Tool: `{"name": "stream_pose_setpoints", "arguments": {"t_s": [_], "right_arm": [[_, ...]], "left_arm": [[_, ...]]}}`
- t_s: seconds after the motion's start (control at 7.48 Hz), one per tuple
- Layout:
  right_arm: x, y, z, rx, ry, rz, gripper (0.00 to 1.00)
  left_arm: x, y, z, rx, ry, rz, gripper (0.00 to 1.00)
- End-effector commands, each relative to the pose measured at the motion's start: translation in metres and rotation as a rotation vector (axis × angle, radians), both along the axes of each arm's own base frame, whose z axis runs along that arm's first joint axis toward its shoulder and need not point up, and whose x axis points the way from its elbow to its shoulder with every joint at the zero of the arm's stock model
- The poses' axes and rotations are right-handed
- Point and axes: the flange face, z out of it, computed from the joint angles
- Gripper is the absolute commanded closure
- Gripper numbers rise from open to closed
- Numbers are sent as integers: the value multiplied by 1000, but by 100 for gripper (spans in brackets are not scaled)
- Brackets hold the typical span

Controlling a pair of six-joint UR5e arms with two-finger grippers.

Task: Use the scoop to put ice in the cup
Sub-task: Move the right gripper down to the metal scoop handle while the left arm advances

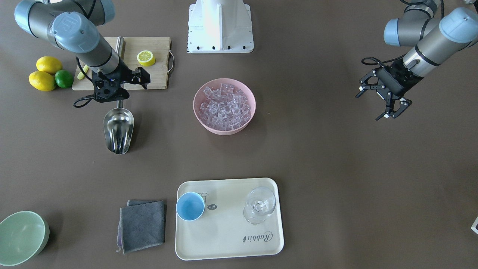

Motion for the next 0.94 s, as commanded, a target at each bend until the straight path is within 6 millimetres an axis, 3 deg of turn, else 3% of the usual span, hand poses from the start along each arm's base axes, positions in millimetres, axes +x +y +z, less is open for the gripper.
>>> {"name": "stream_pose_setpoints", "arguments": {"t_s": [0.0, 0.13, 0.27, 0.4, 0.8], "right_arm": [[2, 11, 19, -1, 29, -18, 2], [5, 13, 29, 8, 37, -34, 2], [7, 15, 34, 4, 46, -32, 2], [8, 15, 42, -14, 61, -24, 8], [7, 14, 57, -72, 83, 29, 7]], "left_arm": [[24, 8, -31, 93, 68, 42, 1], [27, 9, -38, 118, 96, 56, 1], [64, 18, -54, 165, 137, 116, 1], [86, 18, -61, 195, 167, 142, 1], [122, 37, -62, 224, 208, 211, 1]]}}
